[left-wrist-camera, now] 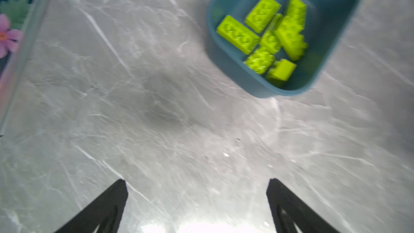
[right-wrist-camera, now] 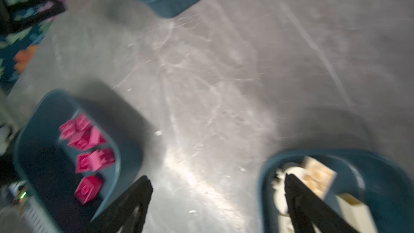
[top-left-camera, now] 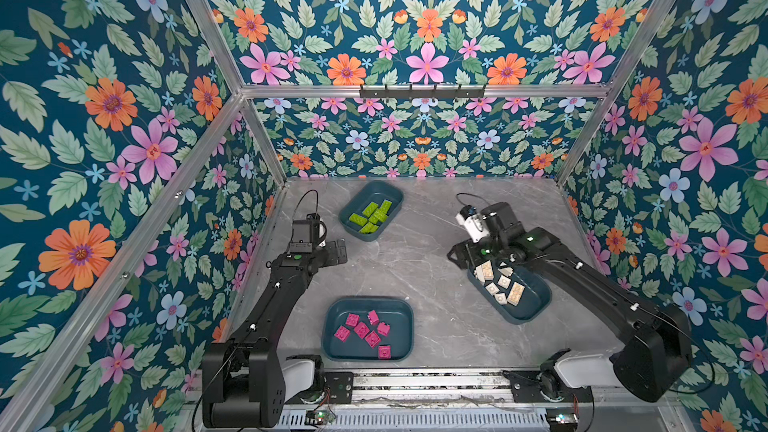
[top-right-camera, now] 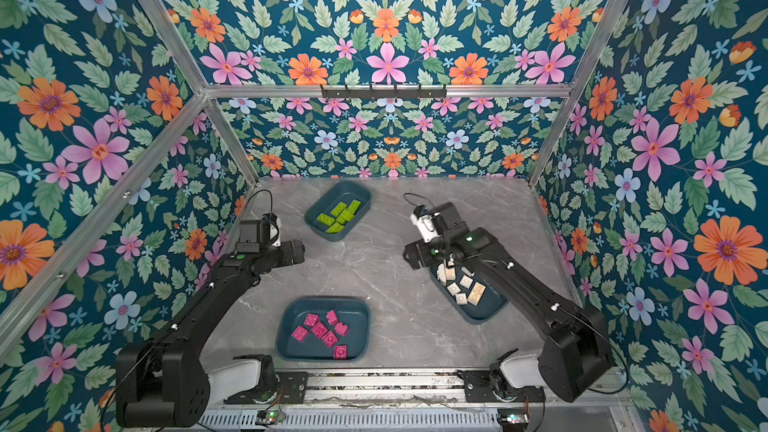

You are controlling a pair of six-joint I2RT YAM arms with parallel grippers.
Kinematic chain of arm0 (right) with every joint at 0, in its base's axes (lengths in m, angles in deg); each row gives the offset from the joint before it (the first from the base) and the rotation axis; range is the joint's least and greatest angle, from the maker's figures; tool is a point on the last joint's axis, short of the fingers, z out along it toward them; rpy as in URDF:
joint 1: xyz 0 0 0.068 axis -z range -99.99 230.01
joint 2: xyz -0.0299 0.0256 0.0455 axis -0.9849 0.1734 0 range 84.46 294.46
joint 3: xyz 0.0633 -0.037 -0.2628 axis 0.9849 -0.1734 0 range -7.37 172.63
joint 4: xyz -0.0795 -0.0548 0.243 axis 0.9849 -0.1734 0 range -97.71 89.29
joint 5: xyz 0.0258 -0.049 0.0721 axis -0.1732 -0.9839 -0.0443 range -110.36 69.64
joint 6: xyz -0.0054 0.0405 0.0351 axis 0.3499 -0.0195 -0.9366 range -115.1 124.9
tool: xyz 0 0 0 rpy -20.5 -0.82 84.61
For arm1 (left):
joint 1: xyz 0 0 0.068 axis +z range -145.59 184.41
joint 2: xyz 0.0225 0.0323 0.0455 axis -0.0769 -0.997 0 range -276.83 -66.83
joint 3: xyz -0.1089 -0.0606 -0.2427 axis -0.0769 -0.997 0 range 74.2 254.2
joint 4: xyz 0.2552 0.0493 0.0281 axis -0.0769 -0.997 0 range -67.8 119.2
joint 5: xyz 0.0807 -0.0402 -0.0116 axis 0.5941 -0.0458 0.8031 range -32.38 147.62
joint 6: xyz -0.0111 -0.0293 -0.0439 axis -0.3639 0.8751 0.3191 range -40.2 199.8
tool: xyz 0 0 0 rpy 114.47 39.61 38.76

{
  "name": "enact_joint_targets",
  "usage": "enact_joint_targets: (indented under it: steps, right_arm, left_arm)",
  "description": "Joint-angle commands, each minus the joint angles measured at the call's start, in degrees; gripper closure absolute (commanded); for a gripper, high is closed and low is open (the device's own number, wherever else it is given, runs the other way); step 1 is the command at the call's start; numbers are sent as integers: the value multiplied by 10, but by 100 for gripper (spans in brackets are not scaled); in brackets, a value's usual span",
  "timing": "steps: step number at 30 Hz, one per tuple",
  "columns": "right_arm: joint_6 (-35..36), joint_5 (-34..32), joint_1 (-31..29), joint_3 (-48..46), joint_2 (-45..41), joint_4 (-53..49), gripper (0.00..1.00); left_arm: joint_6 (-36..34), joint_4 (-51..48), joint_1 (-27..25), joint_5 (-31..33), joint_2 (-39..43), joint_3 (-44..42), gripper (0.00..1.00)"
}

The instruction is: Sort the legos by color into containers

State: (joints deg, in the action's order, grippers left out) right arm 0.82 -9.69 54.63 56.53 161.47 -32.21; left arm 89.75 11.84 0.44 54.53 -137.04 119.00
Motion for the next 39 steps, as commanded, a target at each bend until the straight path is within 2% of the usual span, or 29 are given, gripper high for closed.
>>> enact_joint_targets:
  steps: [1, 6, 9, 13, 22, 25, 27, 32, 39]
  right_arm:
    - [-1, -34, 76, -29, -24, 39, 5]
    - [-5, -86, 201, -100, -65, 108, 1]
    - [-5, -138, 238, -151, -84, 166, 1]
    - [-12, -194, 243, -225, -94, 269, 1]
    - [-22, -197, 243, -332, -24, 518, 1]
    - [6, -184, 244, -347, 0, 585, 1]
    - [7, -178, 245, -347, 11, 591, 1]
    - [22, -146, 245, -403, 27, 698, 1]
    - [22, -143, 247, -404, 36, 705, 1]
  left_arm:
    - [-11, 113, 4, 46, -8, -28, 0]
    - [-22, 209, 5, 84, -34, -64, 0]
    - [-27, 268, 7, 96, -47, -88, 0]
    - [-28, 369, 7, 121, -66, -131, 0]
    - [-36, 507, 7, 167, -116, -178, 0]
    - [-35, 566, 6, 171, -123, -207, 0]
    - [-37, 577, 6, 180, -130, -204, 0]
    - [-55, 639, 6, 190, -155, -202, 0]
    - [-78, 677, 6, 198, -188, -186, 0]
